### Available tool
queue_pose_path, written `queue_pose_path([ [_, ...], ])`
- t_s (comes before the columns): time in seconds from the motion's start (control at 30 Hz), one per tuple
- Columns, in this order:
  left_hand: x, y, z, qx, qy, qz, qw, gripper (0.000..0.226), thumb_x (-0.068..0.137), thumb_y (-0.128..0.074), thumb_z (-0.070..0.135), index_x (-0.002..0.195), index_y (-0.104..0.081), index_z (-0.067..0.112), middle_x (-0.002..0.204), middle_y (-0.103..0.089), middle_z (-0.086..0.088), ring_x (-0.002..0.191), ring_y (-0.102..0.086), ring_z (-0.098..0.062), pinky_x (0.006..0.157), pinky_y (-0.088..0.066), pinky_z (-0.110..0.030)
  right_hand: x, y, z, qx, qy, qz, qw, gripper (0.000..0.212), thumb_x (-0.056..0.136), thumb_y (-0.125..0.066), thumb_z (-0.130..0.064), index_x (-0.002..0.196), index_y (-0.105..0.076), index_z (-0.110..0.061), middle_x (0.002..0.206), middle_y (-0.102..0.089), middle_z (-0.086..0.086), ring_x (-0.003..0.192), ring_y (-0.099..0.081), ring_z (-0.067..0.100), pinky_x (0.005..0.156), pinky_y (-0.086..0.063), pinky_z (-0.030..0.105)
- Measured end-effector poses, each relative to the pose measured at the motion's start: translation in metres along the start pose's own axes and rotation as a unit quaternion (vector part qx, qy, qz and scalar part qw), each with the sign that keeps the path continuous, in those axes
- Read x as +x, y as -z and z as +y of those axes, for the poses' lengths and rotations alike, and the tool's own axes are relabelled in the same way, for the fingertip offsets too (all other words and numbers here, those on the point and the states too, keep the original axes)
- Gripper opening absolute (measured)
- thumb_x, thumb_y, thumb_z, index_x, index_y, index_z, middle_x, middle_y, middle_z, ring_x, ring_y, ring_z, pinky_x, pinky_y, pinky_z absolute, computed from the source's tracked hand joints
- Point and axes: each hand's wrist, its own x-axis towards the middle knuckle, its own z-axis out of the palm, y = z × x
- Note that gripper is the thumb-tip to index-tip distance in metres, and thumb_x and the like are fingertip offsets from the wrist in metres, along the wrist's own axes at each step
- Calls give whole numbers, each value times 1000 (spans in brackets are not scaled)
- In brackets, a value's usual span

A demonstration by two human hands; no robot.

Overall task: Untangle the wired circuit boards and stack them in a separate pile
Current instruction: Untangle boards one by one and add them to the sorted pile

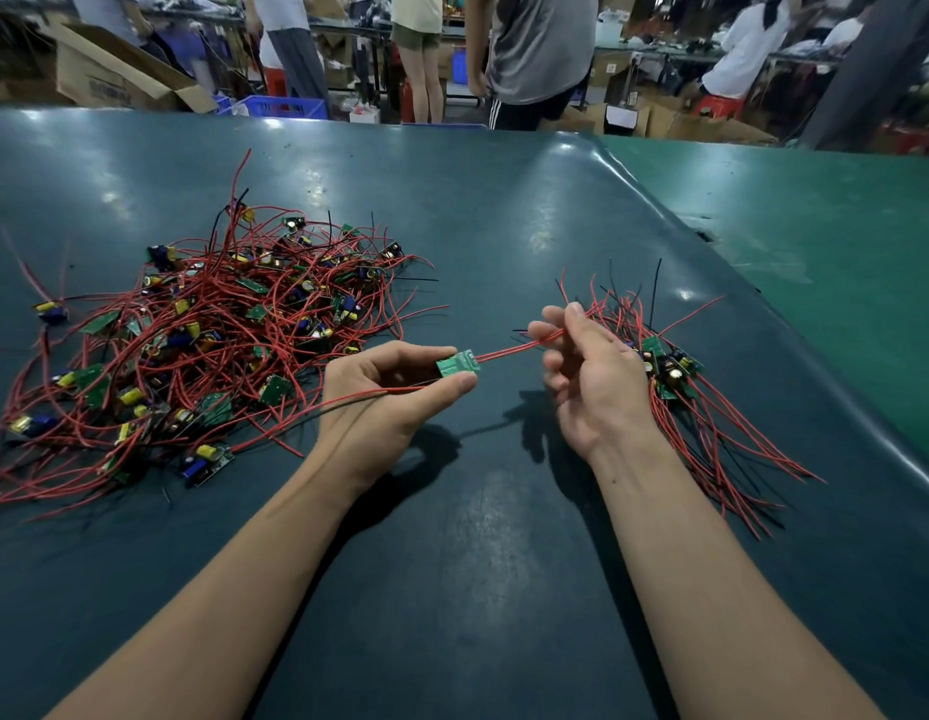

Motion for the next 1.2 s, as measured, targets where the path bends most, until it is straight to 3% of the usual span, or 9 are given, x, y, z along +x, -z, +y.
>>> queue_pose_path([
  [0.17, -3, -3, 1, -1, 16, -32, 999, 22, 67, -85, 1, 86, -76, 7, 71, -75, 2, 64, -66, -3, 62, -50, -13, 2, 1, 1, -39, 19, 39, 998, 20, 98, -57, -17, 84, -68, -8, 48, -57, -4, 30, -33, 4, 31, -19, 14],
  [0.27, -3, -1, 1, 1, 13, -26, 1000, 22, 67, -85, 1, 86, -76, 7, 69, -74, 3, 62, -64, -2, 61, -49, -12, 1, 1, 1, -59, 69, 71, 993, 16, 97, -59, -12, 83, -68, -9, 57, -67, 0, 34, -40, 6, 33, -26, 15],
  [0.37, -1, 2, 4, 0, 10, -17, 1000, 22, 68, -84, 0, 87, -76, 7, 67, -72, 4, 61, -62, -1, 60, -47, -12, 1, 0, -2, 24, 72, 65, 995, 12, 96, -59, -5, 89, -68, -9, 67, -71, 1, 43, -48, 5, 37, -33, 15],
  [0.6, 0, 5, 3, -2, 10, -43, 999, 21, 68, -83, 2, 86, -76, 10, 64, -71, 9, 58, -61, 3, 58, -45, -8, 3, 4, -3, 34, 81, 67, 994, 25, 102, -51, -20, 83, -66, -11, 45, -48, -6, 30, -29, 5, 32, -17, 13],
  [0.7, 2, 7, 2, -22, 17, -34, 999, 23, 62, -85, 15, 83, -78, 16, 72, -75, 0, 63, -66, -7, 64, -52, -15, 3, 7, -7, 75, 79, 71, 992, 23, 102, -51, -30, 95, -63, -13, 55, -62, -3, 35, -43, 7, 34, -27, 14],
  [0.83, 9, 10, -1, -148, 37, 27, 988, 24, 57, -82, 21, 80, -80, 15, 77, -74, -6, 66, -66, -18, 68, -55, -27, -8, 0, -5, 25, -9, -47, 999, 50, 75, -65, -52, 110, -57, -17, 97, -68, 3, 62, -65, 10, 45, -46, 19],
  [0.97, 8, 8, -1, -181, 53, -13, 982, 18, 61, -79, 21, 78, -80, 13, 69, -71, -4, 57, -62, -13, 62, -53, -22, -27, -17, 18, -140, -34, -239, 960, 36, 73, -71, -31, 107, -67, -20, 77, -67, -2, 53, -56, 9, 42, -43, 20],
  [1.07, 9, 7, 0, -200, 79, -50, 975, 12, 74, -68, 17, 70, -76, 9, 64, -65, -5, 53, -54, -14, 55, -47, -20, -28, -19, 24, -148, 37, -232, 961, 25, 77, -72, -24, 99, -71, -14, 71, -68, -1, 51, -55, 12, 41, -43, 21],
  [1.2, 11, 8, 1, -146, 102, -51, 983, 35, 77, -64, 37, 56, -69, 10, 57, -60, -8, 49, -51, -17, 54, -43, -24, -29, -16, 30, -214, 144, -203, 945, 16, 79, -79, -13, 87, -68, -22, 65, -69, -2, 45, -56, 10, 42, -43, 20],
])
